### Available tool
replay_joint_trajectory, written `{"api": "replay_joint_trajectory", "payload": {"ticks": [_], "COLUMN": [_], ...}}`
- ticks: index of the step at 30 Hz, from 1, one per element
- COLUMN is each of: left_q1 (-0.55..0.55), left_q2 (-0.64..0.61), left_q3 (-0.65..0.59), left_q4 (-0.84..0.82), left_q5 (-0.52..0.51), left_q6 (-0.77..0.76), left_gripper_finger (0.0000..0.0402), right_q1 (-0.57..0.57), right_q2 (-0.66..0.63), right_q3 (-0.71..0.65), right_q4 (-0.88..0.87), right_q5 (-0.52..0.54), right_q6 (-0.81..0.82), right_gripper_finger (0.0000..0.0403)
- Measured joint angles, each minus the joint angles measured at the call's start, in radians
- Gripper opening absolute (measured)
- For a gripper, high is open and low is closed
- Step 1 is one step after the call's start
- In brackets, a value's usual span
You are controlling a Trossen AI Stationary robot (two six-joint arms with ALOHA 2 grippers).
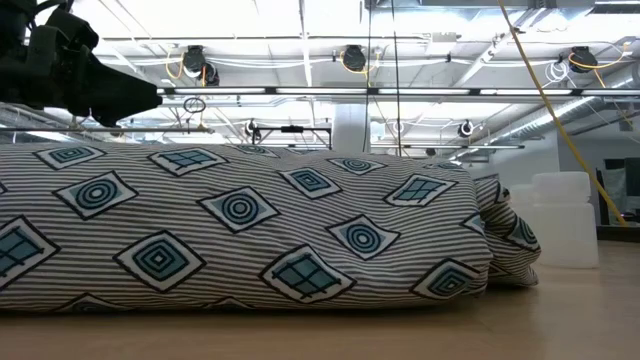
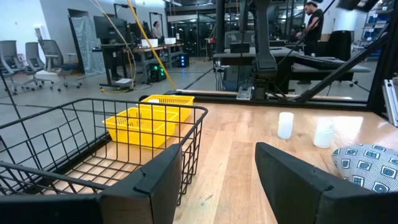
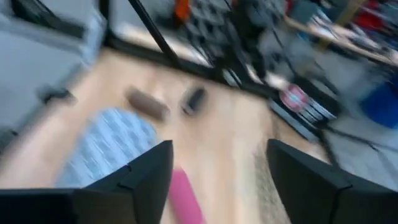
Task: Pick & Place Medicine items
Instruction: Put the top white medicine bottle into the right yellow basket
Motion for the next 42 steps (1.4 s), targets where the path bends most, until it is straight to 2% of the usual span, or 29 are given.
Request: {"api": "replay_joint_trajectory", "payload": {"ticks": [2, 6, 13, 17, 25, 37, 42], "left_q1": [0.000, 0.000, 0.000, 0.000, 0.000, 0.000, 0.000], "left_q2": [0.000, 0.000, 0.000, 0.000, 0.000, 0.000, 0.000], "left_q3": [0.000, 0.000, 0.000, 0.000, 0.000, 0.000, 0.000], "left_q4": [0.000, 0.000, 0.000, 0.000, 0.000, 0.000, 0.000], "left_q5": [0.000, 0.000, 0.000, 0.000, 0.000, 0.000, 0.000], "left_q6": [0.000, 0.000, 0.000, 0.000, 0.000, 0.000, 0.000], "left_gripper_finger": [0.0214, 0.0214, 0.0214, 0.0214, 0.0214, 0.0214, 0.0214], "right_q1": [0.013, 0.021, 0.020, 0.020, 0.020, 0.018, 0.018], "right_q2": [0.021, 0.048, 0.114, 0.122, 0.122, 0.121, 0.121], "right_q3": [0.035, 0.046, 0.043, 0.005, -0.116, -0.327, -0.376], "right_q4": [-0.105, -0.271, -0.497, -0.501, -0.479, -0.303, -0.250], "right_q5": [0.051, 0.016, -0.011, -0.015, -0.142, -0.143, -0.143], "right_q6": [0.056, 0.189, 0.361, 0.364, 0.447, 0.405, 0.405], "right_gripper_finger": [0.0280, 0.0309, 0.0315, 0.0314, 0.0314, 0.0313, 0.0313]}}
